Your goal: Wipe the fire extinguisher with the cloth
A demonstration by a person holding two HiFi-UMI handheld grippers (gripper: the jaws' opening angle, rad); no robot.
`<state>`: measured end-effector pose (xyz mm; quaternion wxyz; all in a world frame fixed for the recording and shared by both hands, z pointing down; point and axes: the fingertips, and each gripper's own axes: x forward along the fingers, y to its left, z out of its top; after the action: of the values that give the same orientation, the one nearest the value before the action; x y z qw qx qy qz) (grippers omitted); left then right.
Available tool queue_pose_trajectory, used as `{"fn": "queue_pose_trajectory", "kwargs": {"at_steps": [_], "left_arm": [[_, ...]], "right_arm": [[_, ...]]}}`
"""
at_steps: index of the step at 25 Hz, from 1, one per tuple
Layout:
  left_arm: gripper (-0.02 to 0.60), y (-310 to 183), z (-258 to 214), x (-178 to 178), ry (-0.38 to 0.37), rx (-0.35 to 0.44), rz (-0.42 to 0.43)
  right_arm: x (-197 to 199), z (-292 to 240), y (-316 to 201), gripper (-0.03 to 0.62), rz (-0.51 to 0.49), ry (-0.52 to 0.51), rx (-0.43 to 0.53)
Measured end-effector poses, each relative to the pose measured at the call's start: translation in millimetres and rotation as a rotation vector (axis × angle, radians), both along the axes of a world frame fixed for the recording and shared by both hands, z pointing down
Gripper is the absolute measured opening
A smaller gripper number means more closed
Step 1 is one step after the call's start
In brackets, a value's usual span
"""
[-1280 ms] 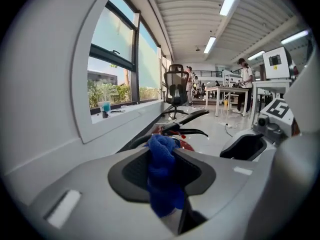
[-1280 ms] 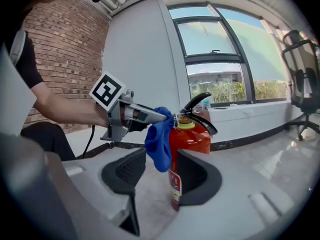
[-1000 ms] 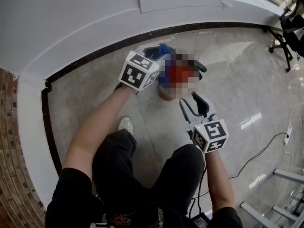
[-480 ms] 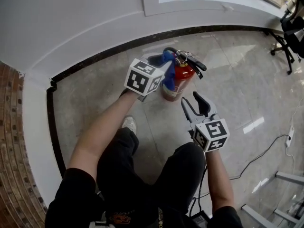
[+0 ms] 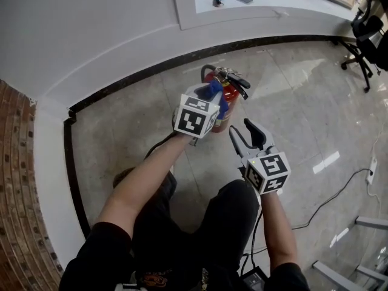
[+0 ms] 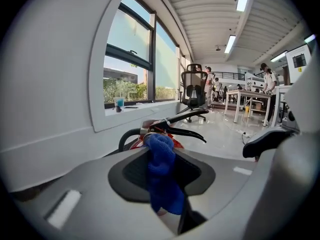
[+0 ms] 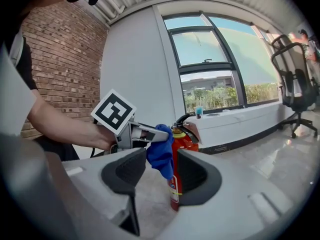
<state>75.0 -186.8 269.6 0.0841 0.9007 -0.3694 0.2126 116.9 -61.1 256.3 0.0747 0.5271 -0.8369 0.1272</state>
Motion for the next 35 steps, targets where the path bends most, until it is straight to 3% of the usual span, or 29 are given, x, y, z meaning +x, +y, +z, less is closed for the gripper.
{"fn": "queue_pose_trajectory", "kwargs": {"at_steps": [12, 18, 28, 35], "left_arm": [[0.110, 9, 0, 4, 0.042, -0.003, -0.122], [0.110, 15, -1, 13, 0.073, 0.000, -0.134], [0.110, 10, -6, 50, 0.070, 0.028, -0.057], [0.110, 33, 3, 46, -0.094, 0.085, 0.132]], "right_arm": [[24, -5, 12, 0.184, 0.072, 0.000, -0.002], [27, -6, 12, 0.186, 0.078, 0.011, -0.005], [34, -7, 16, 0.184, 0.090, 0.033, -0.014], [36, 5, 29, 0.185, 0.085, 0.035, -0.038]]}}
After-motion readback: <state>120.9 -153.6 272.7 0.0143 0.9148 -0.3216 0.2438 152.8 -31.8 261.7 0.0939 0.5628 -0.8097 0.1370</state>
